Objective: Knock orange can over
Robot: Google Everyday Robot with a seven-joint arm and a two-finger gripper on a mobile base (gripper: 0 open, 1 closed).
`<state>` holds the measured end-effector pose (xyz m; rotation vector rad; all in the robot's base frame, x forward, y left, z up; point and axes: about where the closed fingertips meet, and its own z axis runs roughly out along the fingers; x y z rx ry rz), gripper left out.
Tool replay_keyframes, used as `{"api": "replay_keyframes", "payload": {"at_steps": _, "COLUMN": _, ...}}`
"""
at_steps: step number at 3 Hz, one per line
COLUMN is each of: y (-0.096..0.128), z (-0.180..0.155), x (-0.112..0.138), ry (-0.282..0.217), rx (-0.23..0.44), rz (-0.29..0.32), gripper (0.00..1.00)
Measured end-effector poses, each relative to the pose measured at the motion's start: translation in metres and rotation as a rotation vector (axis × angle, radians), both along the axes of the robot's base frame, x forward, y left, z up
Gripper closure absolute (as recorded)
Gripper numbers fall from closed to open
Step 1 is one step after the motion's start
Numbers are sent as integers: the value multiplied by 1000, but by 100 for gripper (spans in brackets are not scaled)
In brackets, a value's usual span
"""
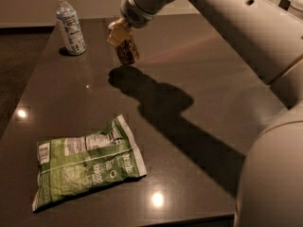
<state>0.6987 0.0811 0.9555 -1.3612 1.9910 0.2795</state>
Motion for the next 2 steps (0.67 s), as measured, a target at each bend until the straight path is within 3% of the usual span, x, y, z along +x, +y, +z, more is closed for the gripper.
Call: {"api": "replay_keyframes", "payload": {"at_steps": 2, "y": -17, "z": 0, "x": -21, "ry": 41, "rx": -327, "rz": 64, "gripper": 100}}
